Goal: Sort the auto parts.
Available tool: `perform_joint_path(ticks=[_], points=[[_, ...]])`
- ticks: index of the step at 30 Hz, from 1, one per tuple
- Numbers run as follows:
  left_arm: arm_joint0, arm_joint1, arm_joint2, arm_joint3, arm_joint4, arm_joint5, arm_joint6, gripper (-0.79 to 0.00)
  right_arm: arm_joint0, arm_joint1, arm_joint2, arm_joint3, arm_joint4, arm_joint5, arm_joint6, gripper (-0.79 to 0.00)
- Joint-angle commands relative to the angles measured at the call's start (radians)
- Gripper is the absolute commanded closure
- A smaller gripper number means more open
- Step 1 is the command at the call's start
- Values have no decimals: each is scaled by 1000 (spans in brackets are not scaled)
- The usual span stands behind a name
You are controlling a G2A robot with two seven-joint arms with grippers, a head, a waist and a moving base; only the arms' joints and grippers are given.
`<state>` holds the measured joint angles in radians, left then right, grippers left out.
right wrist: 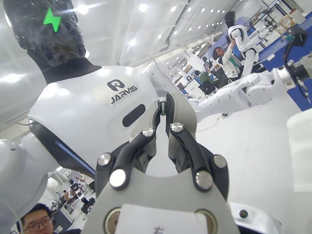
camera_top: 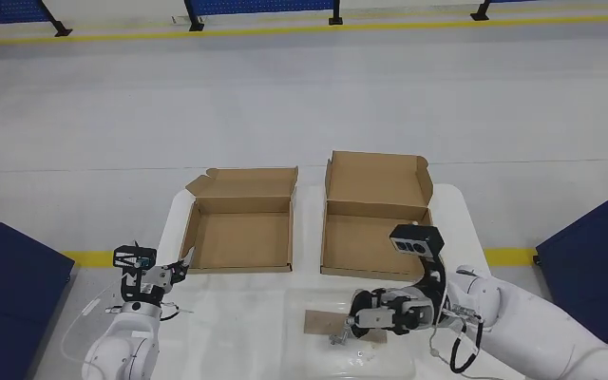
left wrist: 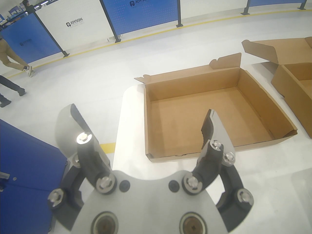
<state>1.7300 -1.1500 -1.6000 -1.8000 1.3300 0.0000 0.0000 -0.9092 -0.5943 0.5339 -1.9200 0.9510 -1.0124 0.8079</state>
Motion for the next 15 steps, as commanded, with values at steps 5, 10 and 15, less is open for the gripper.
perform_joint_path(ticks=[5, 10, 15], points=[[0, 0, 0, 0, 0, 0, 0, -785, 15, -20, 19, -41, 80, 12, 13, 0], [0, 0, 0, 0, 0, 0, 0, -785, 25, -42, 41, -53, 136, 50, 50, 0], [0, 0, 0, 0, 0, 0, 0, -785, 29, -62, 66, -48, 173, 100, 100, 0]])
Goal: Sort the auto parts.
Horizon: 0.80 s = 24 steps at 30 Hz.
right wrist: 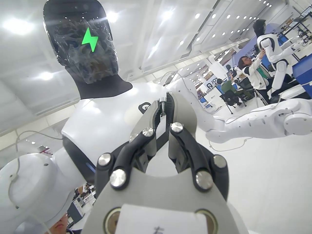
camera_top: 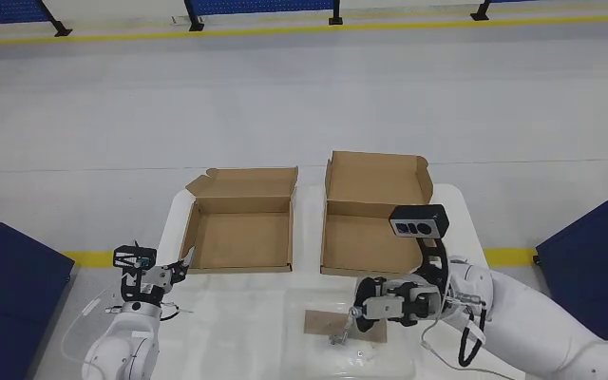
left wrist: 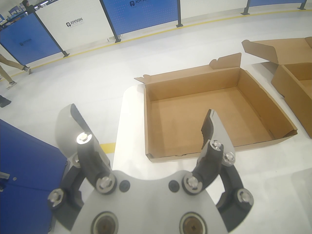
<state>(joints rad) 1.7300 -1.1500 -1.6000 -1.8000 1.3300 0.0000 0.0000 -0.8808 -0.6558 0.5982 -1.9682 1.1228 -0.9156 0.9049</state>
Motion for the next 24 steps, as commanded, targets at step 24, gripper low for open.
perform_joint_path(ticks=[24], points=[[0, 0, 0, 0, 0, 0, 0, -785, 27, -66, 88, -66, 172, 46, 46, 0]])
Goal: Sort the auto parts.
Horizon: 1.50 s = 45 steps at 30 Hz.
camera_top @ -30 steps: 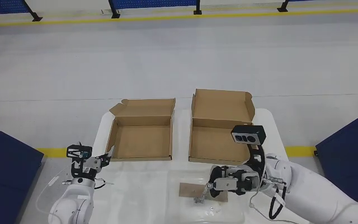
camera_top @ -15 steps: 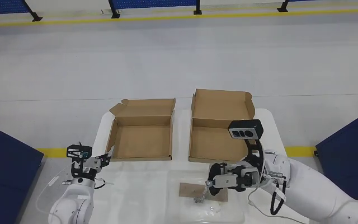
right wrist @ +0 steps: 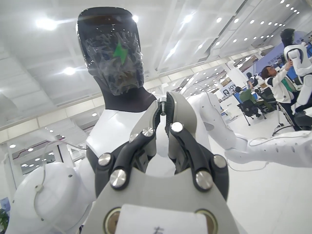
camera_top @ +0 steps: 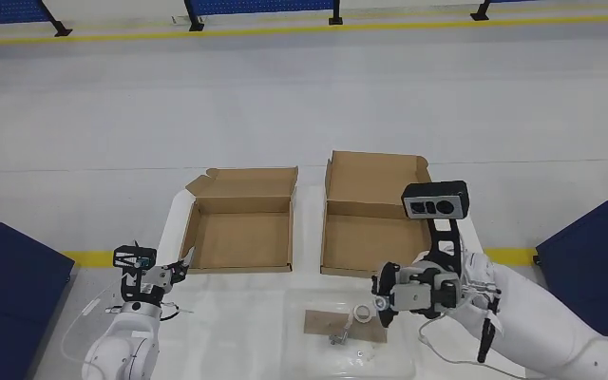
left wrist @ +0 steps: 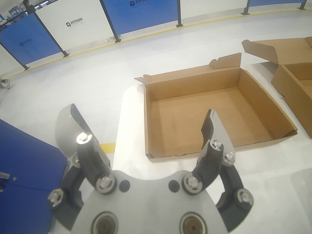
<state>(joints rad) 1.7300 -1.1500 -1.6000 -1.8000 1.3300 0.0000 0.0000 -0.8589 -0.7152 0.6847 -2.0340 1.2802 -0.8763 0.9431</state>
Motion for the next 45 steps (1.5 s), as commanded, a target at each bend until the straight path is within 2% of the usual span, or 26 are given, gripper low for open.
perform_joint_path(ticks=[1, 12, 21, 30, 38, 45], points=[[0, 0, 0, 0, 0, 0, 0, -785, 10, -14, 4, -1, 29, 14, 15, 0], [0, 0, 0, 0, 0, 0, 0, -785, 29, -102, 29, 8, 179, 79, 80, 0], [0, 0, 0, 0, 0, 0, 0, -785, 19, -105, 36, -1, 174, 95, 52, 0], [0, 0, 0, 0, 0, 0, 0, -785, -47, -147, 77, -13, 299, 119, 18, 0], [0, 0, 0, 0, 0, 0, 0, -785, -85, -184, 104, 20, 312, 152, -19, 0], [0, 0, 0, 0, 0, 0, 0, -785, -85, -184, 104, 20, 312, 152, -19, 0]])
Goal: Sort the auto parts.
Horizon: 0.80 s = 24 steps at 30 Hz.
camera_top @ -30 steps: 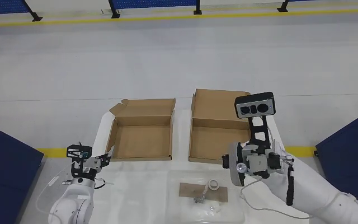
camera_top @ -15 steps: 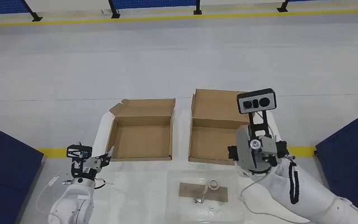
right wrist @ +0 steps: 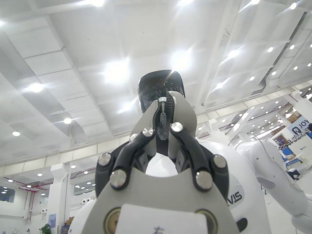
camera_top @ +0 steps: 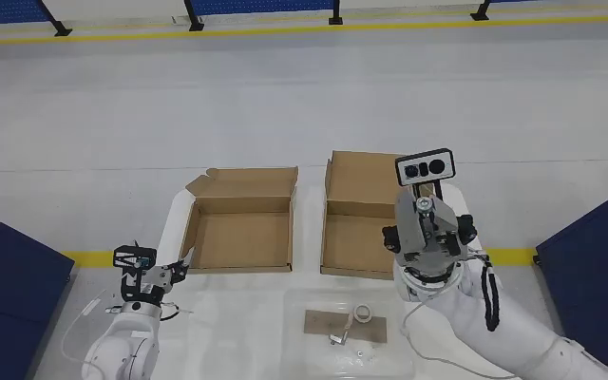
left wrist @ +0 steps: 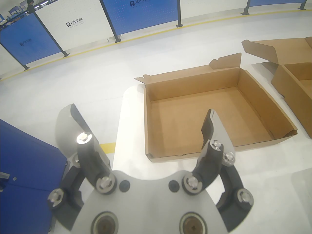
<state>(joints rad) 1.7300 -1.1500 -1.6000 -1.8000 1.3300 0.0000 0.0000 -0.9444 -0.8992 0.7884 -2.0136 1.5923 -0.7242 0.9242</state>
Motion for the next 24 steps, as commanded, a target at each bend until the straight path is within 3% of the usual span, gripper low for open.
perform_joint_path(ticks=[1, 13, 24], points=[[0, 0, 0, 0, 0, 0, 0, -785, 0, 0, 0, 0, 0, 0, 0, 0], [0, 0, 0, 0, 0, 0, 0, -785, -62, -19, 68, -16, -164, 92, -46, 0], [0, 0, 0, 0, 0, 0, 0, -785, -115, -48, 115, -29, -194, 130, -18, 0]])
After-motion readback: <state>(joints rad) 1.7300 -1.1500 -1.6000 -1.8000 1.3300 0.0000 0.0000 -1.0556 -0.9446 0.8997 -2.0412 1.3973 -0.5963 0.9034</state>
